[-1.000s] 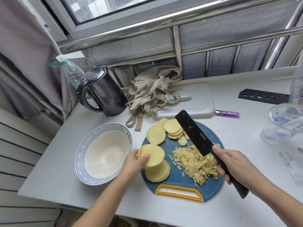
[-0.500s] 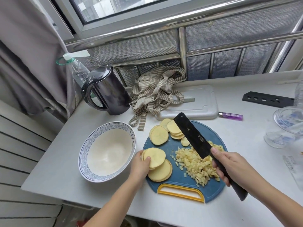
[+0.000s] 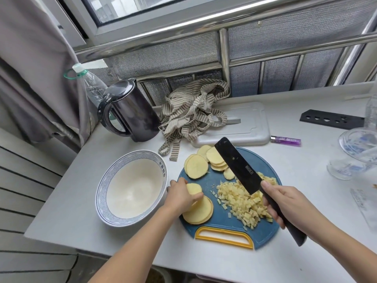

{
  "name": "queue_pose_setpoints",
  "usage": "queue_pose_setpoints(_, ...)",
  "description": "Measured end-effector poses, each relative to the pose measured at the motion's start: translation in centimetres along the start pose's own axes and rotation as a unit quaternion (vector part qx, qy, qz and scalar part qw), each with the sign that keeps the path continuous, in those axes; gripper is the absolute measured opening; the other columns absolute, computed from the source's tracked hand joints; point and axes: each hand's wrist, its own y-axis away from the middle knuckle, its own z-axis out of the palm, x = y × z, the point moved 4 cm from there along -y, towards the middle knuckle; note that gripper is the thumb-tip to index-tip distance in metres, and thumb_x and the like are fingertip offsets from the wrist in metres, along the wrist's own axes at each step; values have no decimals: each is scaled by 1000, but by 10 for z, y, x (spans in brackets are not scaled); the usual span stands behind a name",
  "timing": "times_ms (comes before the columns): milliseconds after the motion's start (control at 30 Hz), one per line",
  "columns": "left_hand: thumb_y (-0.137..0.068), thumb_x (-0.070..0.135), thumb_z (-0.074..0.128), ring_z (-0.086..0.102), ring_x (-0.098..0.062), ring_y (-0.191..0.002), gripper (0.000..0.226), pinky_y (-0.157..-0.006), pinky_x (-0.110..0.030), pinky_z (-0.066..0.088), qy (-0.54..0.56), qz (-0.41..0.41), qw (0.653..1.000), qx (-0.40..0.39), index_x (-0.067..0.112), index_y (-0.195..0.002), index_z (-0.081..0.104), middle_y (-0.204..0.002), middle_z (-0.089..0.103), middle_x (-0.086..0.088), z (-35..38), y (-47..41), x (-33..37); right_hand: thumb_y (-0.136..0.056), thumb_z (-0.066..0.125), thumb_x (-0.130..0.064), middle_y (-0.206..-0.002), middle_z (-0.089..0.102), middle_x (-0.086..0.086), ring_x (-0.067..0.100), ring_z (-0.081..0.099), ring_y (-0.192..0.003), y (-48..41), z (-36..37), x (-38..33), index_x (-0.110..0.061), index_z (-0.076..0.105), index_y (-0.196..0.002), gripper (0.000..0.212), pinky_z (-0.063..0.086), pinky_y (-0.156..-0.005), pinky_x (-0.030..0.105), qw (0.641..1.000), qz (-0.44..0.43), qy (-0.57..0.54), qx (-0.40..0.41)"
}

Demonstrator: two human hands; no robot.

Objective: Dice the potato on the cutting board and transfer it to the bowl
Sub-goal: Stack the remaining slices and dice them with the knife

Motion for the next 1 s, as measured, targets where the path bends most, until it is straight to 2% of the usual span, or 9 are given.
queue_pose_setpoints(167, -78, 52, 69, 39, -27, -124, 78, -101, -33, 37, -46, 33, 998, -15, 14, -137, 35, -134, 37, -9, 1, 0, 0, -95, 45, -47, -49, 50, 10, 20, 43, -39, -3, 1, 0, -2, 55, -71, 52, 38, -42, 26, 1000, -3, -2, -4)
queue_pose_setpoints(300, -74, 47, 71, 39, -27, -122, 75, -98, -35, 42, -47, 24, 998, -47, 18, -134, 36, -130, 38, -8, -2, 0, 1, -95, 44, -47, -49, 50, 10, 20, 43, -39, -4, 0, 0, -3, 55, -71, 52, 38, -43, 27, 1000, -4, -1, -6)
queue_pose_setpoints(367, -74, 46, 71, 38, -26, -122, 75, -99, -35, 42, -44, 33, 998, -38, 17, -133, 36, -129, 37, -8, -2, 2, 3, -96, 44, -46, -49, 50, 10, 20, 43, -39, -4, 1, -1, -3, 56, -71, 52, 38, -42, 27, 1000, -5, -1, -6)
queue_pose_setpoints(533, -76, 49, 68, 33, -24, -122, 73, -102, -31, 34, -54, 122, 991, -1, 23, -136, 35, -127, 33, -4, 8, 24, 15, -96, 45, -45, -49, 49, 10, 21, 42, -39, -4, -1, 1, -2, 55, -72, 50, 37, -40, 26, 1000, -5, -7, 1)
queue_pose_setpoints(667, -70, 53, 74, 30, -24, -125, 85, -105, -38, 37, -120, 152, 980, -41, 26, -138, 32, -134, 30, -2, 21, 33, 9, -96, 45, -45, -49, 50, 10, 20, 42, -39, -4, 0, 2, -1, 55, -73, 50, 37, -41, 26, 1000, -7, -11, -1)
queue_pose_setpoints(733, -68, 55, 76, 30, -23, -126, 90, -106, -37, 36, -116, 162, 978, -56, 25, -140, 32, -137, 31, 0, 21, 32, 6, -96, 45, -46, -49, 50, 10, 20, 42, -39, -4, 0, 3, -2, 55, -72, 50, 37, -42, 26, 1000, -6, -10, -2)
queue_pose_setpoints(800, -75, 58, 71, 30, -23, -130, 84, -109, -36, 32, -82, 151, 982, -78, 24, -142, 33, -140, 32, 0, 15, 31, 6, -95, 45, -46, -49, 50, 10, 21, 42, -39, -4, 1, 4, -2, 55, -73, 50, 37, -42, 26, 1000, -5, -9, -4)
queue_pose_setpoints(867, -84, 51, 67, 33, -22, -132, 74, -110, -34, 30, -63, 132, 983, -108, 22, -144, 34, -144, 33, -3, 8, 27, 7, -95, 45, -46, -49, 49, 11, 21, 42, -39, -4, 3, 4, -2, 55, -73, 50, 37, -41, 25, 1000, -3, -13, -6)
queue_pose_setpoints(1000, -80, 34, 77, 44, -20, -126, 77, -100, -29, 40, -66, 85, 983, -149, 22, -143, 35, -141, 37, -4, -1, 19, 6, -95, 46, -47, -49, 50, 10, 20, 42, -39, -3, 5, 4, -3, 55, -73, 51, 37, -41, 25, 1000, -1, -16, -8)
